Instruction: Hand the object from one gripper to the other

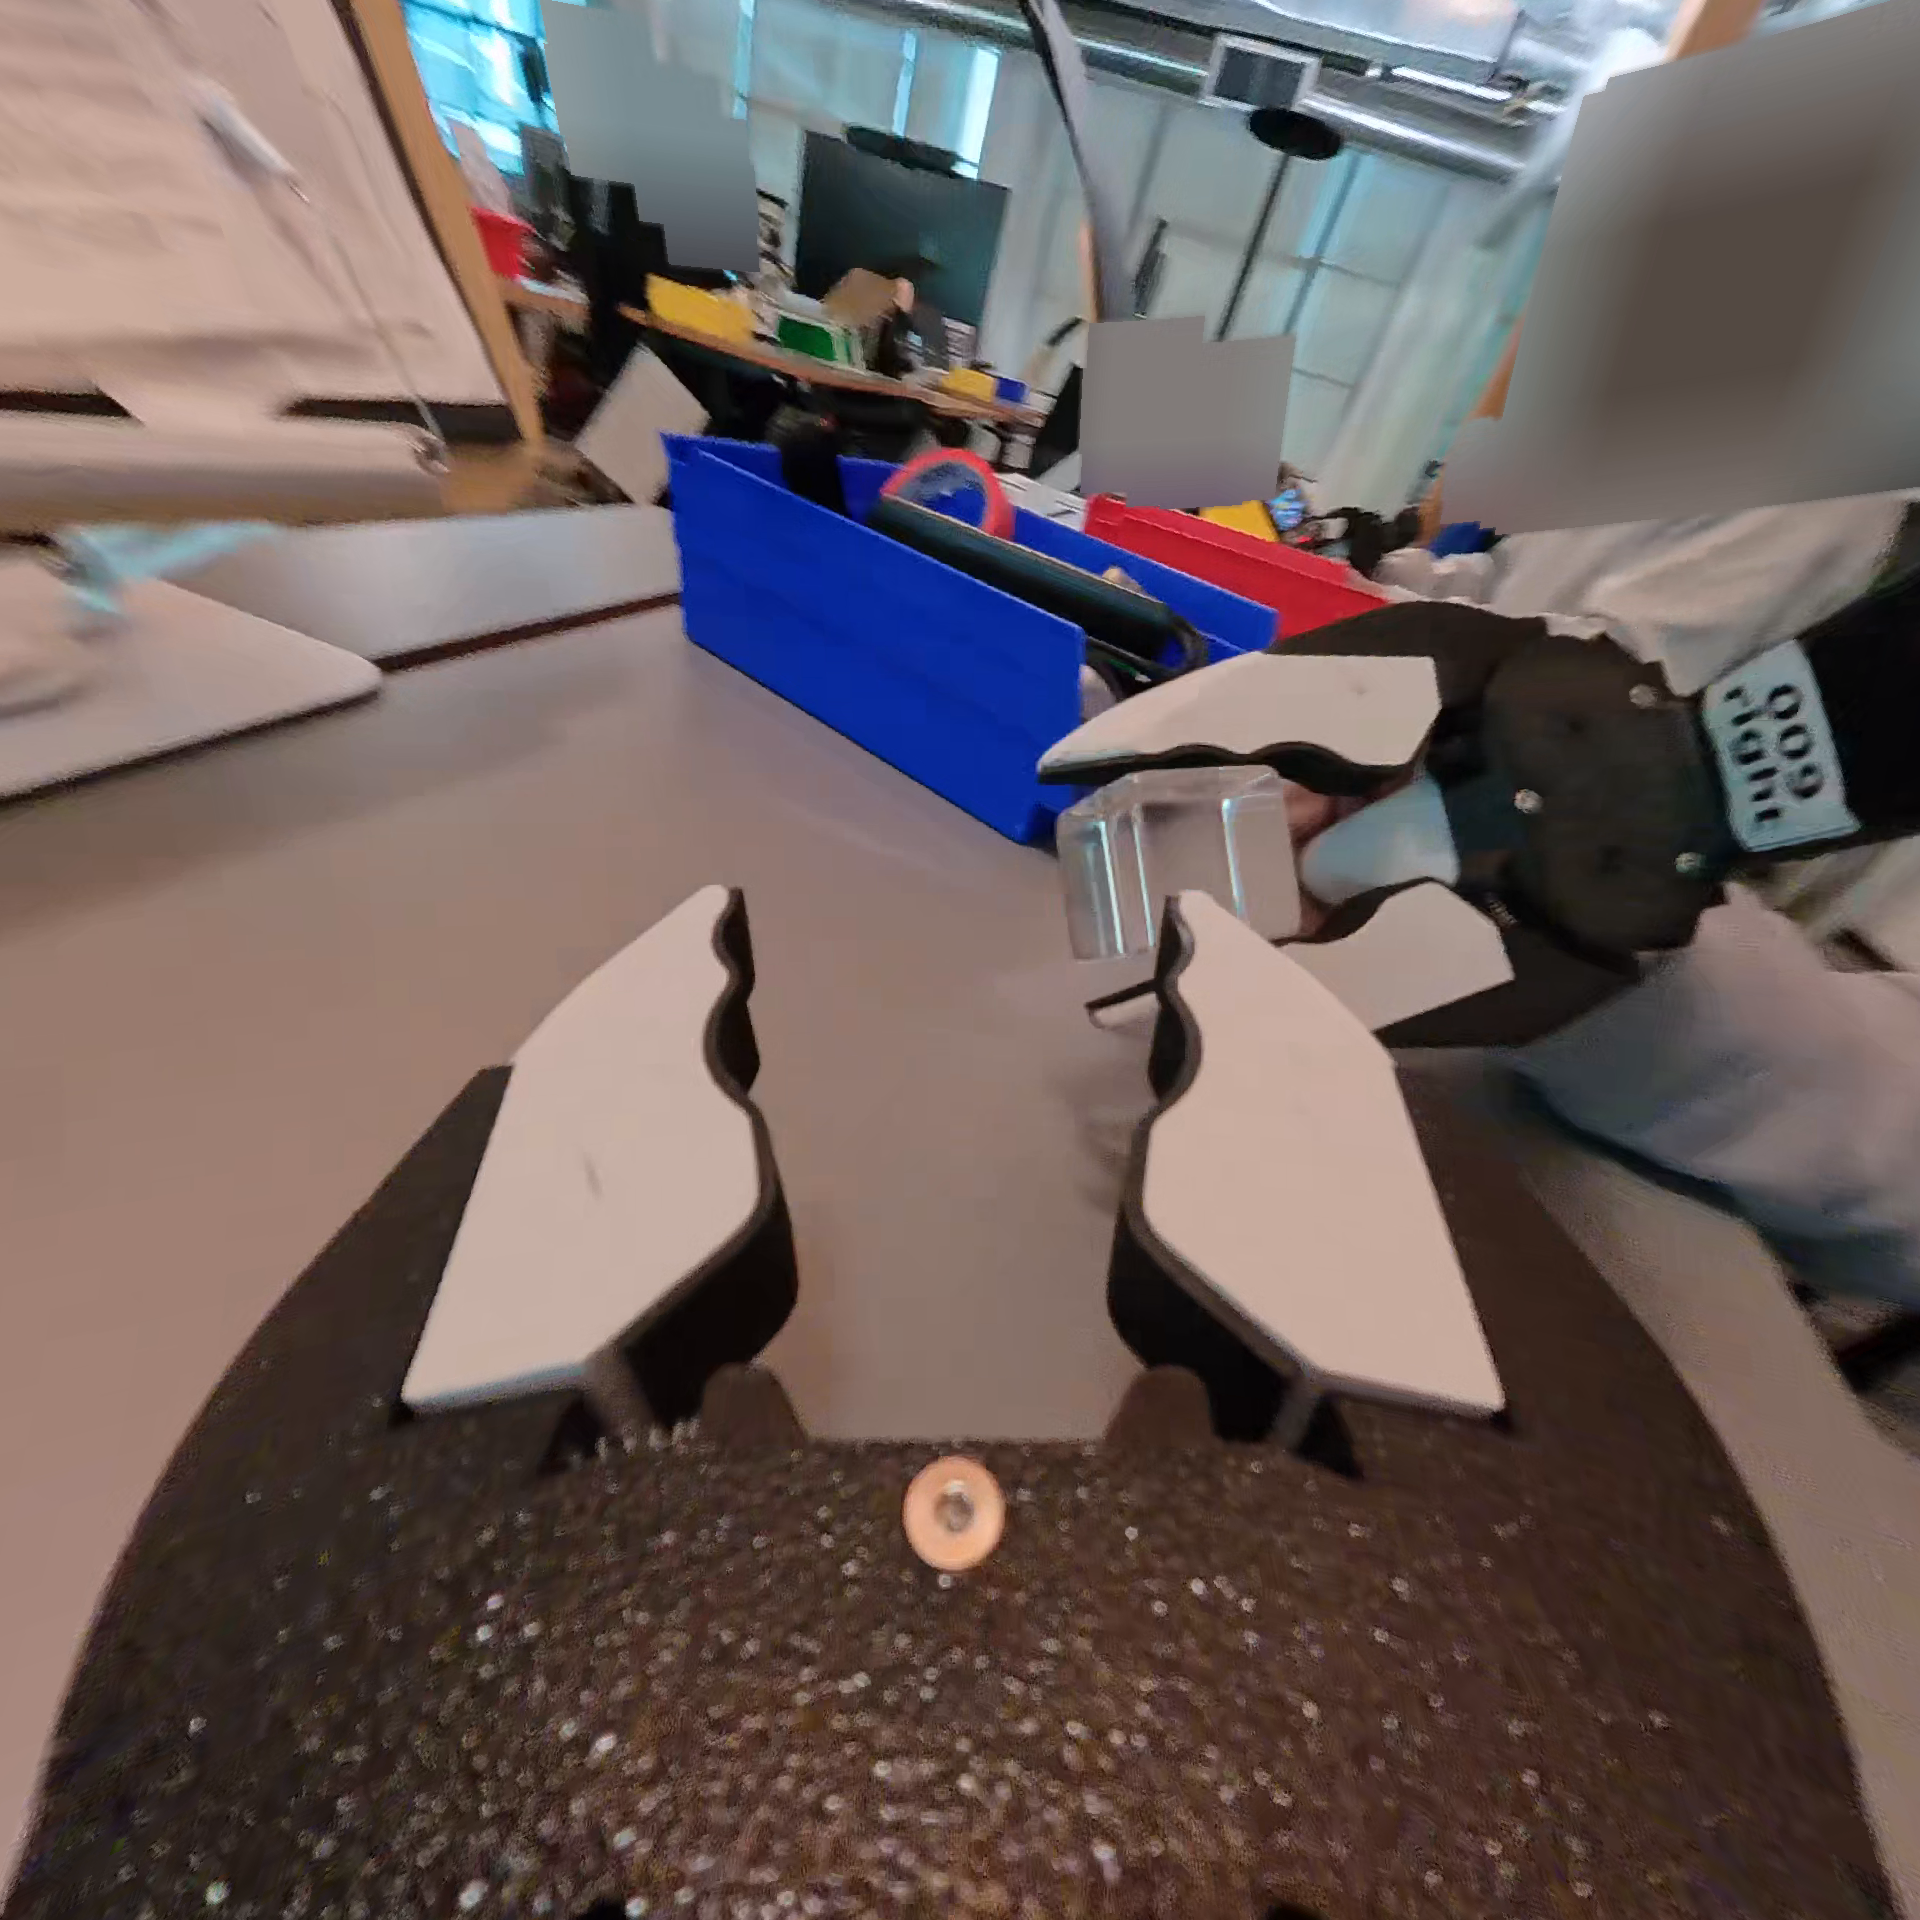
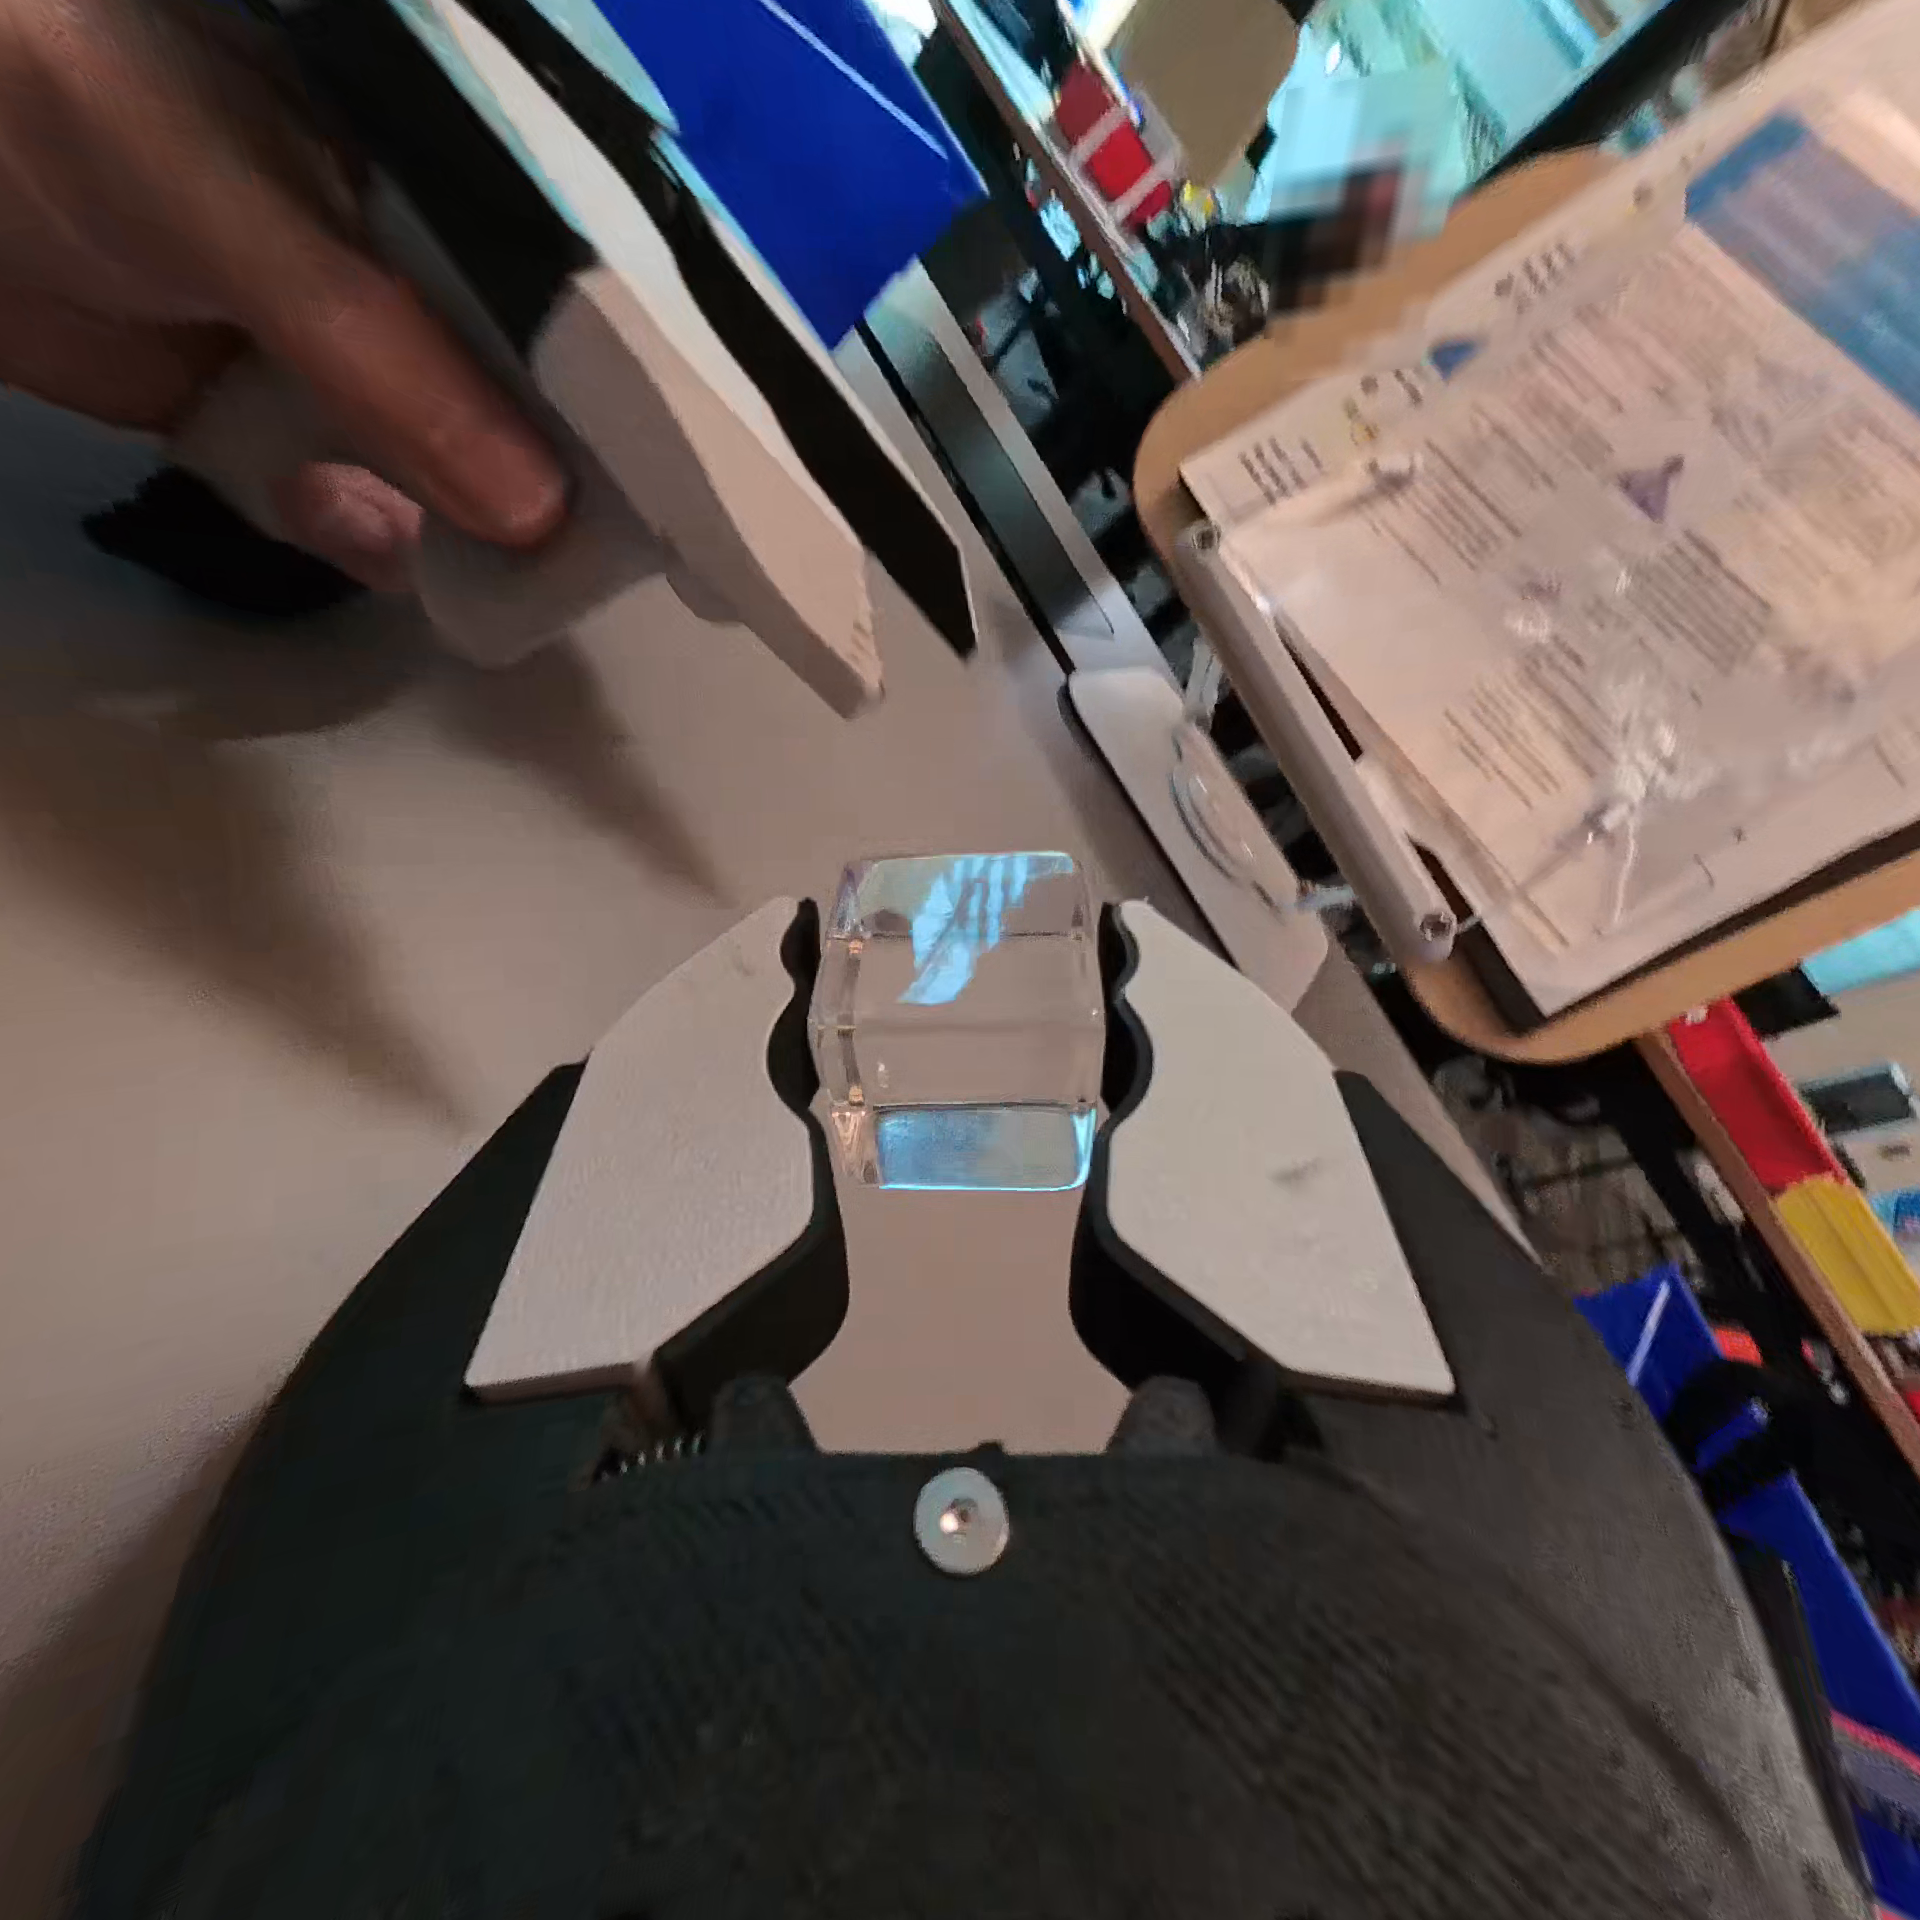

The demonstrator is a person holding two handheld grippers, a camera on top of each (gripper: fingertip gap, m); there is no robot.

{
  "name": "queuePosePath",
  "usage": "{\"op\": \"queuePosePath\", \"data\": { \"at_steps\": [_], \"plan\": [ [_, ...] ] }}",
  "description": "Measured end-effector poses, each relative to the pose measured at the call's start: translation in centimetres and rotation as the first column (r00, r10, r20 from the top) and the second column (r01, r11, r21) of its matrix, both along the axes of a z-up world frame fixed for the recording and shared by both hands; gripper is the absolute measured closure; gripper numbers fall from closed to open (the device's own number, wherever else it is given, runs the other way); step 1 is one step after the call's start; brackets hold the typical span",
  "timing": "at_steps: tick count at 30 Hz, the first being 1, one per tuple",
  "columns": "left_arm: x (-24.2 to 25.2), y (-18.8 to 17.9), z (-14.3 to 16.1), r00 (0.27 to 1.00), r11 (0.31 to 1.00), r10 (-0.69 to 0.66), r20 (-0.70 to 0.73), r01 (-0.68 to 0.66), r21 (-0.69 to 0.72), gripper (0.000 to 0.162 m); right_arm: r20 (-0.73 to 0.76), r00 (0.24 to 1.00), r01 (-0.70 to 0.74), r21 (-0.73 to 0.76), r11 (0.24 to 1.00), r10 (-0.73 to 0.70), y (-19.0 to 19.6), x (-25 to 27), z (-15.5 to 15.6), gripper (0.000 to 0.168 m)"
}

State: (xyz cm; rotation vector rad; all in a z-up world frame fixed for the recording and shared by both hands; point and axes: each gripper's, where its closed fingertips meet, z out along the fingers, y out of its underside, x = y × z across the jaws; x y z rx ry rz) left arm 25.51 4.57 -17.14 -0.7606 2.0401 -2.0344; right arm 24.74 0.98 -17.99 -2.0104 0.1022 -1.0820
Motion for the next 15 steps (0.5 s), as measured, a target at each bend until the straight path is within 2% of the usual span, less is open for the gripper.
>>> {"op": "queuePosePath", "data": {
  "at_steps": [6, 10, 13, 15],
  "plan": [
    [1.0, 1.1, 0.4, 0.967, 0.979, 0.156, 0.203, -0.179, 0.101, 0.092, -0.068, 0.985, 0.16, -0.032, 0.987, -0.162, -3.4, 2.3, -0.5, 0.116],
    [1.3, 1.8, 0.8, 0.908, 0.932, 0.213, 0.361, -0.299, 0.203, 0.095, -0.098, 0.928, 0.359, -0.028, 0.933, -0.36, -8.9, 4.0, 2.1, 0.116],
    [2.0, 2.6, 0.7, 0.843, 0.854, 0.283, 0.458, -0.439, 0.279, 0.097, -0.106, 0.866, 0.488, -0.029, 0.872, -0.488, -13.7, 5.3, 4.4, 0.116],
    [2.5, 3.2, 0.5, 0.783, 0.774, 0.306, 0.541, -0.536, 0.337, 0.096, -0.179, 0.817, 0.553, -0.03, 0.833, -0.549, -17.4, 6.0, 5.6, 0.116]
  ]
}}
